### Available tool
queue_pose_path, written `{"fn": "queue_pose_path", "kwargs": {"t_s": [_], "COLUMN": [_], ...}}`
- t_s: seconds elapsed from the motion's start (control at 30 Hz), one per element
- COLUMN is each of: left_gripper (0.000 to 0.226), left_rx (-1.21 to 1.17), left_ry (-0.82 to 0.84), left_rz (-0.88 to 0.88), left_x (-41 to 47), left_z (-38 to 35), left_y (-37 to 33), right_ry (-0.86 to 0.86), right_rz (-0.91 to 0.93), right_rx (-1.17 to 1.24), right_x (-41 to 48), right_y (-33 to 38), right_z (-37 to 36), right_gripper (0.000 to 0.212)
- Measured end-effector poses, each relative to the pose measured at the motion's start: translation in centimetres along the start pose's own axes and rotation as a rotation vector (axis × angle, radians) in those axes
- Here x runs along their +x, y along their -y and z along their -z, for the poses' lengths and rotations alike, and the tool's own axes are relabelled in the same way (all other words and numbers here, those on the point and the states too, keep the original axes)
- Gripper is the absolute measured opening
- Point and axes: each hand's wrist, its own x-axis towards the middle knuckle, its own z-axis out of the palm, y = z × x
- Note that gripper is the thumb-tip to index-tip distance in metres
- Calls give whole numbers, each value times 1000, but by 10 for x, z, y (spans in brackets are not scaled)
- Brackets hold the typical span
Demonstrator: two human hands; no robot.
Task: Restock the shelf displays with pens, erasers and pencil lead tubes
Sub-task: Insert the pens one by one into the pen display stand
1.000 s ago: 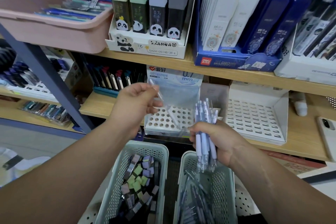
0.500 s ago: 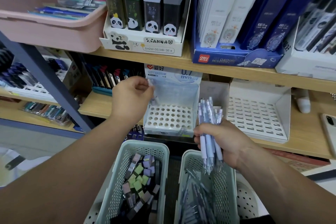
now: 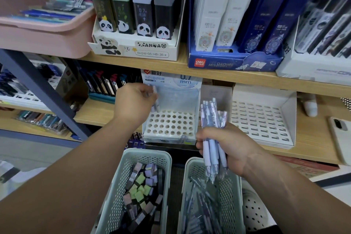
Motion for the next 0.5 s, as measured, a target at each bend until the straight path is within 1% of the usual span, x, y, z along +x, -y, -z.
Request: {"fn": "queue_pose_path", "kwargs": {"t_s": [0.1,0.2,0.27,0.3,0.37,0.4,0.47,0.5], "left_gripper": [12,15,11,13,26,27,21,20], "left_rx": [48,70,69,65,56,45,-80,-202], "left_ry": [22,0,-20,-33,-47,-39,40,129], "left_rz": [-7,4,24,25,0,-14,6,57], "left_x": [1,1,0,-1,-4,-6,-16,-23], "left_z": [-6,-10,-10,-9,-7,-5,-4,-4], "left_y": [0,-1,-2,-3,-9,-14,-29,-38], "right_ry": [36,59,66,65,60,60,70,76], "right_rz": [5,9,6,1,-19,-25,-25,-20], "right_rx": [13,13,13,10,3,5,14,19], "right_x": [-3,-4,-4,-4,-4,-4,-5,-5], "right_y": [1,1,1,0,0,0,0,0], "right_z": [-4,-5,-4,-3,0,1,2,1], "right_gripper": [16,17,16,16,15,15,14,14]}}
